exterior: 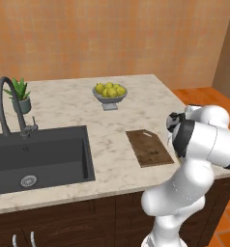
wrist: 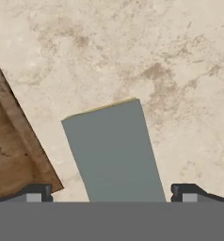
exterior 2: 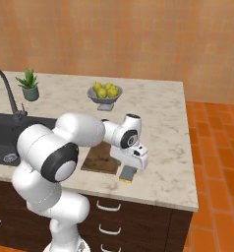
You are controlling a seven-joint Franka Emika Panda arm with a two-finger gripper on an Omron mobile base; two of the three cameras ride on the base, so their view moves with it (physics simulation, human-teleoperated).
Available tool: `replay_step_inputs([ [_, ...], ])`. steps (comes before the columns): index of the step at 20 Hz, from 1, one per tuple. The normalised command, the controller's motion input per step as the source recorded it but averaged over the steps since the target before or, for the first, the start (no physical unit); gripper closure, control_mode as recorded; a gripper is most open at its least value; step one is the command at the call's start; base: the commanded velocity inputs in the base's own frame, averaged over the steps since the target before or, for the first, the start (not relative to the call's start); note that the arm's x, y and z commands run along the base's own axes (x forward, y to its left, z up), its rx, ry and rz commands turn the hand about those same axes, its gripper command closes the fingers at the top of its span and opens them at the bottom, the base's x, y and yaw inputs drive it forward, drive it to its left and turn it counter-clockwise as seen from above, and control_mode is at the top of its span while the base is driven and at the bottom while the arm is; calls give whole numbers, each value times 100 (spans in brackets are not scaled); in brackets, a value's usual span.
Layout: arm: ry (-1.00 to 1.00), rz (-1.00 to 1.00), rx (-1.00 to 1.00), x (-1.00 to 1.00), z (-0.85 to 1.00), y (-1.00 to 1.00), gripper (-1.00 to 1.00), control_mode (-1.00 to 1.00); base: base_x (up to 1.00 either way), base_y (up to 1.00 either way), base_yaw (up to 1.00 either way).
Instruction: Pick up the sponge from the counter and clean the cutting board by briefly scrubbing or pressing down on the cutting board. Once finished, release the sponge.
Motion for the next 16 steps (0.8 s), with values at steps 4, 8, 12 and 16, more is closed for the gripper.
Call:
replay_step_inputs([
  [4,2,0,0,0,-28,-4,-100,-100,0,0,0],
  [8,1,0,0,0,-24,-4,-100,-100,0,0,0],
  [12,0,0,0,0,-18,-4,-100,-100,0,0,0],
  [16,0,0,0,0,-4,-3,-100,-100,0,0,0],
])
